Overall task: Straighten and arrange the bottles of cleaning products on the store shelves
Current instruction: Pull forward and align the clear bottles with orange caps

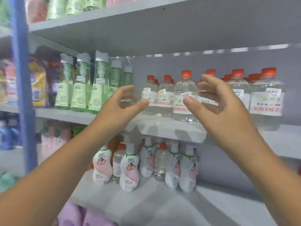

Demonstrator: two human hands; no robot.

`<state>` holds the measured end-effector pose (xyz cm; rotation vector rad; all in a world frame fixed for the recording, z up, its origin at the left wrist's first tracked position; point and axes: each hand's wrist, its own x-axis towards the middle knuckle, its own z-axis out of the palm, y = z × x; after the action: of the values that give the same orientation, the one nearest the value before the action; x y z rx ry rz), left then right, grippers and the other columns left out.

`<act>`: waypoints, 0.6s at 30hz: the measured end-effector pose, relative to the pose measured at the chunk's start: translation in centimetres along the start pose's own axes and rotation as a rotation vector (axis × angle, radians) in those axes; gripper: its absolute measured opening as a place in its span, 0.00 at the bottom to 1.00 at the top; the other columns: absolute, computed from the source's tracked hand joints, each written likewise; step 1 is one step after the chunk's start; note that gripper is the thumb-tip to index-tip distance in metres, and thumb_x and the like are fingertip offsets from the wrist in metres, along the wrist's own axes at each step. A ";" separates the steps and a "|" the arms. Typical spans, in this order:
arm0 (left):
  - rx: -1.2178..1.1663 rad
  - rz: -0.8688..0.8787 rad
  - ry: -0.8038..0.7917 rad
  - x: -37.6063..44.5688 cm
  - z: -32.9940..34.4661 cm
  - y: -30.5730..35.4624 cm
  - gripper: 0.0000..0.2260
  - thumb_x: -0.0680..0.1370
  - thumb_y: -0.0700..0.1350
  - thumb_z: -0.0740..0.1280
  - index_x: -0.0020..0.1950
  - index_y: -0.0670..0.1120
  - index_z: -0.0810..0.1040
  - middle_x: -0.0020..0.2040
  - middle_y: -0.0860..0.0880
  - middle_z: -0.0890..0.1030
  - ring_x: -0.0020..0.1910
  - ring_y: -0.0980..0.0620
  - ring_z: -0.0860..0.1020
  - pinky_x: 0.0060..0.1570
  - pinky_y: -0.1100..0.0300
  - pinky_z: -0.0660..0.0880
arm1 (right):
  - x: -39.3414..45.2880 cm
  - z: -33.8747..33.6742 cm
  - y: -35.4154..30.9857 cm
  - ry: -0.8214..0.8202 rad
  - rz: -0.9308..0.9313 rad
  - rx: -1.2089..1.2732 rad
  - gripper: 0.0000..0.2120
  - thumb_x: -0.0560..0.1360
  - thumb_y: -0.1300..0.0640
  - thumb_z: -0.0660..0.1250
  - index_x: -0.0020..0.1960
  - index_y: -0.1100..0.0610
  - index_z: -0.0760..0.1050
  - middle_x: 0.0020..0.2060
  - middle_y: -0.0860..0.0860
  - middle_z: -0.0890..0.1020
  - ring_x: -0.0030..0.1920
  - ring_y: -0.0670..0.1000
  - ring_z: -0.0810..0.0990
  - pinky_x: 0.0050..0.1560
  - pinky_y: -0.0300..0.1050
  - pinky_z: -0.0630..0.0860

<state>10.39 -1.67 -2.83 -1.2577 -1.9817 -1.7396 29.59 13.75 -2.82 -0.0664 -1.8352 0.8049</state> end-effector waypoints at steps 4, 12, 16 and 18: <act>-0.100 -0.099 0.140 -6.2 -6.9 -5.1 0.27 0.74 0.59 0.75 0.71 0.61 0.72 0.64 0.62 0.79 0.58 0.66 0.80 0.54 0.60 0.77 | -6.5 8.3 -0.6 -0.107 0.061 0.260 0.28 0.73 0.43 0.74 0.70 0.36 0.69 0.65 0.37 0.78 0.65 0.40 0.77 0.64 0.45 0.76; -0.028 -0.426 0.249 -15.3 -24.7 -18.5 0.28 0.76 0.53 0.74 0.74 0.54 0.70 0.70 0.53 0.75 0.58 0.57 0.79 0.40 0.68 0.74 | -14.0 31.7 -2.9 -0.346 0.364 0.302 0.24 0.75 0.45 0.73 0.69 0.41 0.72 0.65 0.39 0.78 0.60 0.36 0.78 0.55 0.35 0.76; -0.042 -0.491 0.278 -17.4 -33.3 -24.1 0.27 0.76 0.52 0.75 0.73 0.54 0.70 0.68 0.52 0.75 0.52 0.65 0.77 0.31 0.73 0.74 | -17.3 43.2 -5.2 -0.387 0.426 0.312 0.24 0.77 0.51 0.73 0.71 0.46 0.72 0.63 0.39 0.78 0.64 0.42 0.78 0.54 0.32 0.75; -0.044 -0.510 0.279 -18.0 -35.0 -25.3 0.26 0.76 0.53 0.75 0.71 0.56 0.70 0.66 0.53 0.75 0.51 0.67 0.76 0.39 0.71 0.75 | -17.7 46.0 -5.6 -0.380 0.447 0.326 0.22 0.78 0.53 0.73 0.69 0.47 0.72 0.64 0.41 0.78 0.64 0.45 0.79 0.51 0.32 0.74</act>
<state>-9.05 -39.27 -22.75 -0.4946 -2.2223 -2.0468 -0.26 -20.44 -22.91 -0.1229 -2.0449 1.5068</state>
